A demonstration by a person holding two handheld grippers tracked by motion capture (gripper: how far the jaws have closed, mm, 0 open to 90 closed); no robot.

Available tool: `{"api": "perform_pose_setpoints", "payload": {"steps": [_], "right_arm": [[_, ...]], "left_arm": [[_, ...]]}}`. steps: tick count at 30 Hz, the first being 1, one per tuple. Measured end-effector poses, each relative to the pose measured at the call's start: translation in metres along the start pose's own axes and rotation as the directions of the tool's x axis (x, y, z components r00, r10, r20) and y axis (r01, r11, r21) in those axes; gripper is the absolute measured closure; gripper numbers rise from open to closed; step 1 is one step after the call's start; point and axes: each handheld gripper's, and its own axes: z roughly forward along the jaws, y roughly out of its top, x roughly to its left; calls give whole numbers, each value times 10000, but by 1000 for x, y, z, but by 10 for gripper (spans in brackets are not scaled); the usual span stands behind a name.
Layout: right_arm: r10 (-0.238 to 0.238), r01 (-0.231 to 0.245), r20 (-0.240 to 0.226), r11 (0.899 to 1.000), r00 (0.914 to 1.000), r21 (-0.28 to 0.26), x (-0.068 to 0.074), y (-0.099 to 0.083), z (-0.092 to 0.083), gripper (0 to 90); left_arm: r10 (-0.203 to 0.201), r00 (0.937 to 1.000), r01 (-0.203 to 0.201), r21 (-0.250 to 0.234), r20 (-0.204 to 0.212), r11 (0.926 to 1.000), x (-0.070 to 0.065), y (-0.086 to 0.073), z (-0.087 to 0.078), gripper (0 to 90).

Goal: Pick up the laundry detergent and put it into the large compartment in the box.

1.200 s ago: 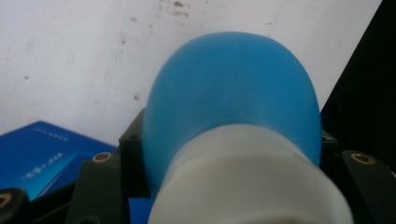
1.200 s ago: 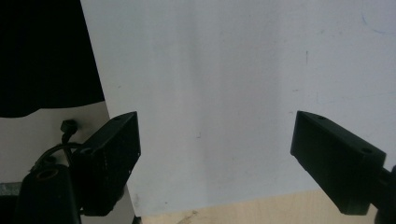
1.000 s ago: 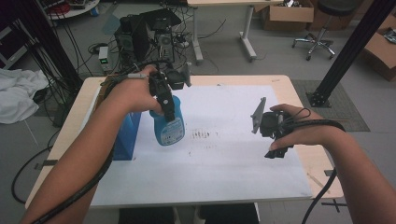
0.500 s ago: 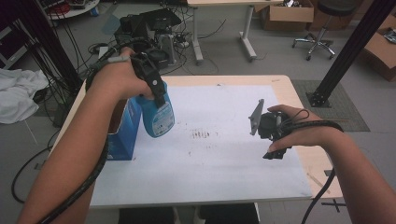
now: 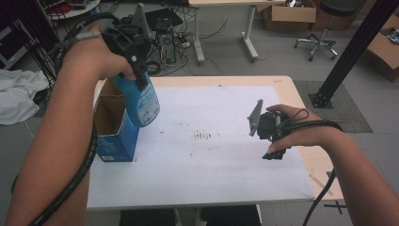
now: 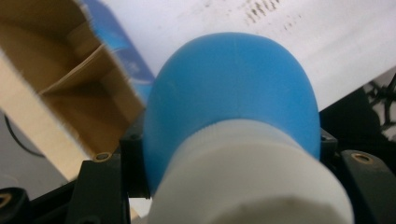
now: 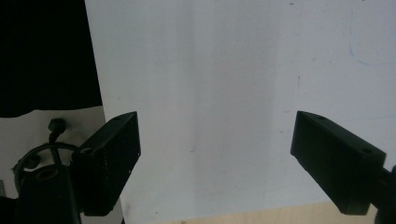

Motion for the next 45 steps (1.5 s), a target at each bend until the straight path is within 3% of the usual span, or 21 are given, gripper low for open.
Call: {"api": "perform_pose_setpoints", "payload": {"steps": [5, 10, 13, 14, 17, 19, 24, 26, 29, 35, 45], "right_arm": [[-79, 79, -3, 10000, 10000, 4, 0, 1, 1, 161], [-53, 53, -29, 10000, 10000, 5, 0, 2, 2, 161], [-50, 50, -27, 10000, 10000, -27, 0, 2, 2, 161], [-110, 110, -20, 9999, 9999, -34, 0, 2, 2, 161], [-52, 52, -20, 10000, 10000, -38, 0, 2, 1, 161], [-32, 32, -17, 10000, 10000, -12, 0, 2, 1, 161], [-122, 122, -20, 9999, 9999, -53, 0, 3, 2, 161], [-74, 74, -28, 10000, 10000, -24, 1, 3, 2, 161], [-111, 110, -22, 9999, 9999, -57, 0, 3, 2, 161], [-46, 46, -26, 10000, 10000, -16, 1, 3, 1, 161], [40, -40, -55, 10000, 10000, 14, 2, 1, 1, 161]], "left_arm": [[-1032, 9946, 1030, -179, -109, 9945, 15, -7, -18, 383], [-2025, 9790, 2016, -353, -231, 9788, 32, -15, -35, 383], [-2639, 9639, 2621, -466, -360, 9639, 41, -21, -42, 383], [-2704, 9619, 2685, -470, -400, 9621, 44, -23, -43, 383], [-3163, 9476, 3140, -521, -437, 9480, 53, -29, -46, 383], [-3510, 9353, 3486, -524, -450, 9358, 59, -33, -46, 383], [-4025, 9127, 4003, -438, -703, 9153, 71, -41, -41, 383], [-4144, 9068, 4123, -417, -772, 9101, 75, -43, -37, 383], [-4247, 9020, 4227, -418, -771, 9053, 80, -45, -30, 383], [-4291, 8998, 4285, -254, -785, 9032, 87, -45, -15, 383], [-4235, 9030, 4245, -21, -725, 9054, 94, -40, 18, 383]]}}
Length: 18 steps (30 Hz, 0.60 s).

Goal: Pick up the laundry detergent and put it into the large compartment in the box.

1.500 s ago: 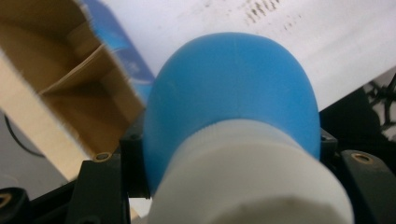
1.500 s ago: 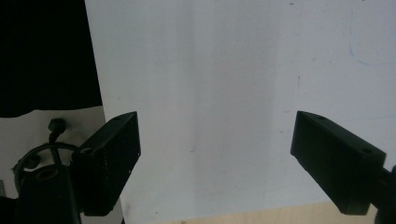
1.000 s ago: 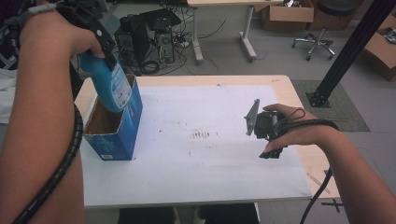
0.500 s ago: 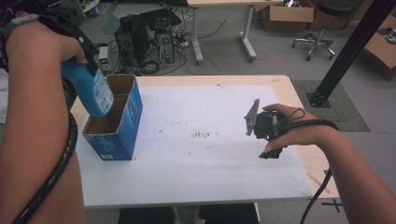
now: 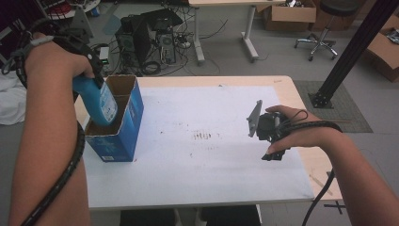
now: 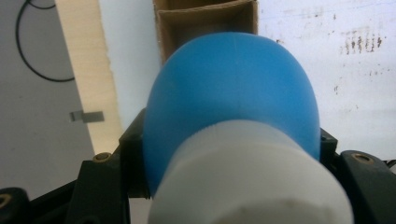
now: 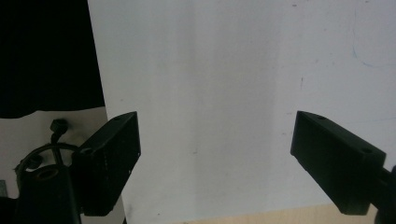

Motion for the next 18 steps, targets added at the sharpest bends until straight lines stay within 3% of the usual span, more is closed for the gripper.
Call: {"api": "perform_pose_setpoints", "payload": {"steps": [6, 18], "right_arm": [[-22, 22, -7, 10000, 10000, 35, 0, 1, 0, 161], [-44, 44, -43, 10000, 10000, 54, 0, 2, 1, 161]], "left_arm": [[164, 9998, -160, 247, -147, 9996, -3, 4, 22, 383], [243, 9996, -249, 675, 109, 9974, -1, 9, 65, 383]]}}
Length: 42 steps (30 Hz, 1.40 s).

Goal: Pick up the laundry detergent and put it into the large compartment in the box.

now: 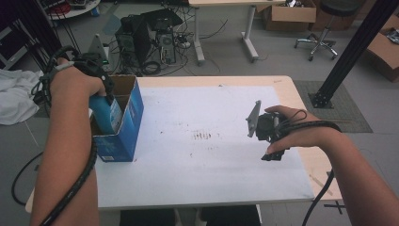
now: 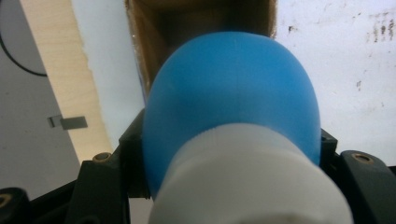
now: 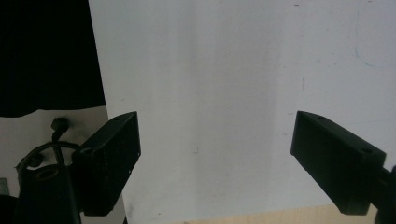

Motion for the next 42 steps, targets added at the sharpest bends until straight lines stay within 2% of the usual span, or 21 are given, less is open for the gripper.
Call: {"api": "perform_pose_setpoints", "payload": {"steps": [3, 9, 10, 16, 20, 28, 36, 37, 42], "right_arm": [[-1, 1, 6, 10000, 10000, -6, 0, -1, 0, 161], [50, -50, 2, 10000, 10000, 9, 1, -2, 1, 161], [54, -54, -10, 10000, 10000, 23, 1, -3, 1, 161], [101, -101, -3, 9999, 9999, 25, 1, -5, 0, 161], [130, -130, 9, 9999, 9999, 39, 1, -6, 0, 161], [133, -133, 3, 9999, 9999, -7, 1, -5, 2, 161], [151, -151, -48, 9999, 9999, 8, 1, -5, 4, 161], [143, -143, -47, 9999, 9999, 30, 0, -4, 4, 161], [165, -164, -66, 9999, 9998, 17, 0, -4, 5, 161]], "left_arm": [[-137, 9999, 137, 64, 71, 9999, 1, 1, 10, 383], [-59, 10000, 57, 254, 55, 9997, 0, 5, 29, 383], [-58, 9999, 57, 132, 93, 9999, 0, 6, 32, 382], [40, 9998, -36, 202, -213, 9998, -1, 7, 48, 383], [-9, 10000, 10, 320, -38, 9995, 2, 7, 58, 383], [91, 10000, -89, 472, -39, 9988, 2, 8, 77, 382], [122, 9999, -123, 445, 28, 9989, 5, 8, 91, 383], [143, 9999, -144, 315, 53, 9994, 6, 8, 91, 382], [152, 9999, -153, 308, 39, 9994, 6, 8, 91, 381]]}}
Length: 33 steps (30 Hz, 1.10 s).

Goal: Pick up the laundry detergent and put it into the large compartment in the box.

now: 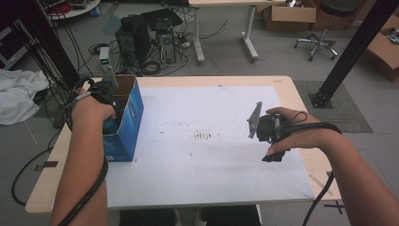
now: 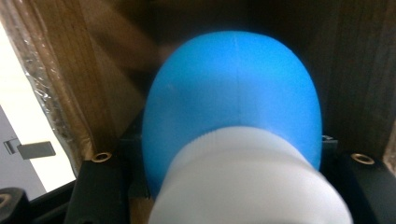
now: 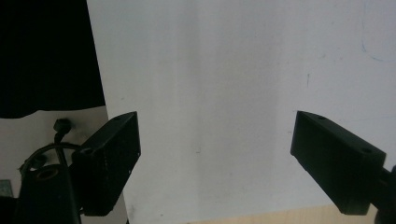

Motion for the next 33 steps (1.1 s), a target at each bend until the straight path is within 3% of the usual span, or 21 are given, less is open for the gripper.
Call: {"api": "perform_pose_setpoints", "payload": {"steps": [18, 33], "right_arm": [[4, -4, 38, 10000, 10000, -29, 2, 0, -1, 161], [-104, 104, 23, 9999, 9999, -121, 3, 3, 1, 161]], "left_arm": [[-24, 10000, 24, -20, -70, 10000, -2, -2, 0, 377], [81, 9999, -86, -314, -146, 9995, -4, -6, -11, 341]]}}
